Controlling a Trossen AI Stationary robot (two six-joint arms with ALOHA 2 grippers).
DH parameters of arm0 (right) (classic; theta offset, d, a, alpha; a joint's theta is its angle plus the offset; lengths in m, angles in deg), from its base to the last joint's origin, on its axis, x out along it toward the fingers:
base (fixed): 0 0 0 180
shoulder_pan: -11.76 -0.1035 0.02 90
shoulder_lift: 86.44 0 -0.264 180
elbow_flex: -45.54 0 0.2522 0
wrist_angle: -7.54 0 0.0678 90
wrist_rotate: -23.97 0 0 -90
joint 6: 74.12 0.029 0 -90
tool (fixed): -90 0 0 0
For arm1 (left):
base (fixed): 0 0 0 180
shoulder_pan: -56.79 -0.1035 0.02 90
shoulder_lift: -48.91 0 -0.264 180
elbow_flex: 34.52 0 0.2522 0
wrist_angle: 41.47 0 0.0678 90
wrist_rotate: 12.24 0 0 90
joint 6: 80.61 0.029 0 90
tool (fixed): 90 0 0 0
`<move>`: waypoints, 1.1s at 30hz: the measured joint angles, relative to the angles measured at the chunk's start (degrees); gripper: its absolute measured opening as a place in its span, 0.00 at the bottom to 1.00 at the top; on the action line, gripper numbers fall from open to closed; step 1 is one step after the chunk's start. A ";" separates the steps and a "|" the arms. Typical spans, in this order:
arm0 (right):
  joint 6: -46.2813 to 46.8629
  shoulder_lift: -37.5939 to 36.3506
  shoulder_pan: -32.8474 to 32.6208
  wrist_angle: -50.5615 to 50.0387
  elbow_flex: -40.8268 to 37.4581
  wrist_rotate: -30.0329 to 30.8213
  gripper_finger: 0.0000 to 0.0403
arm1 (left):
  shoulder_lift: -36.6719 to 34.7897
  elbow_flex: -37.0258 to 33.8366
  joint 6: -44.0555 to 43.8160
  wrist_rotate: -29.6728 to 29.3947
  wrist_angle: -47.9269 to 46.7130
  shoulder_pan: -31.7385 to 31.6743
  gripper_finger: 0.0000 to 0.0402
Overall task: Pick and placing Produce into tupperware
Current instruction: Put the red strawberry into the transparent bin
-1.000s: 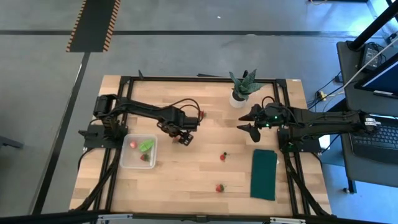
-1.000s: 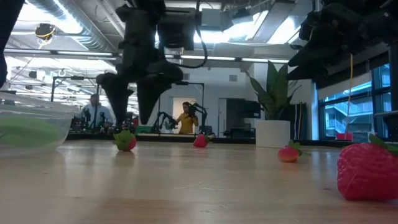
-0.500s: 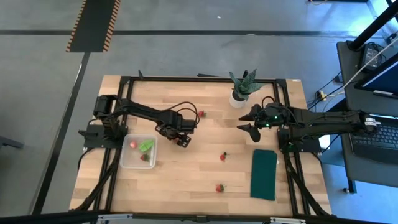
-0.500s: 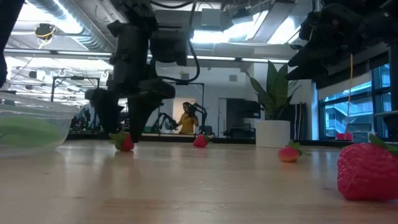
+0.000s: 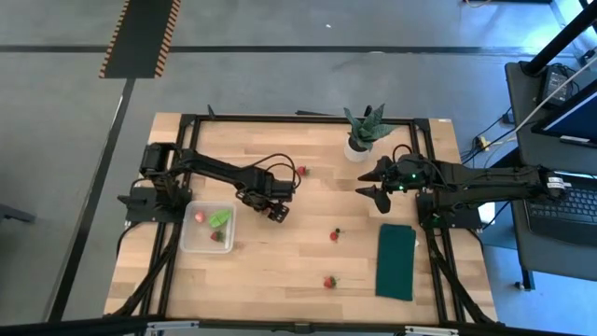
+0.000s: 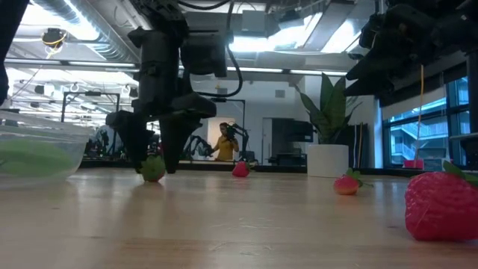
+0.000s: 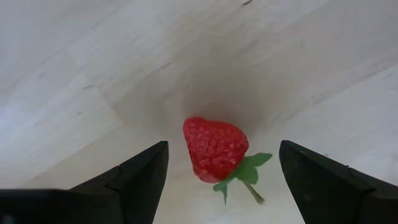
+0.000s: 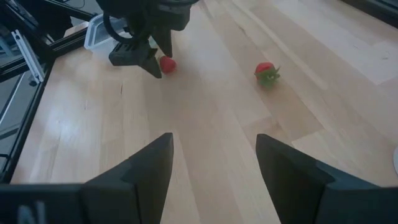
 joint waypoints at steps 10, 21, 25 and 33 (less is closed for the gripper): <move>0.00 0.00 0.02 0.02 0.00 0.00 0.58 | 2.40 0.16 0.12 0.58 0.74 0.04 0.67; 0.02 -0.02 0.00 0.13 -0.02 0.00 0.58 | 2.44 0.04 0.52 0.20 0.44 0.02 0.56; -0.02 -0.01 0.01 0.13 -0.02 0.00 0.58 | 2.45 0.02 0.50 0.20 0.30 0.00 0.52; -0.08 -0.01 0.00 0.14 -0.02 0.00 0.58 | 2.49 0.02 0.52 0.20 -0.08 -0.02 0.44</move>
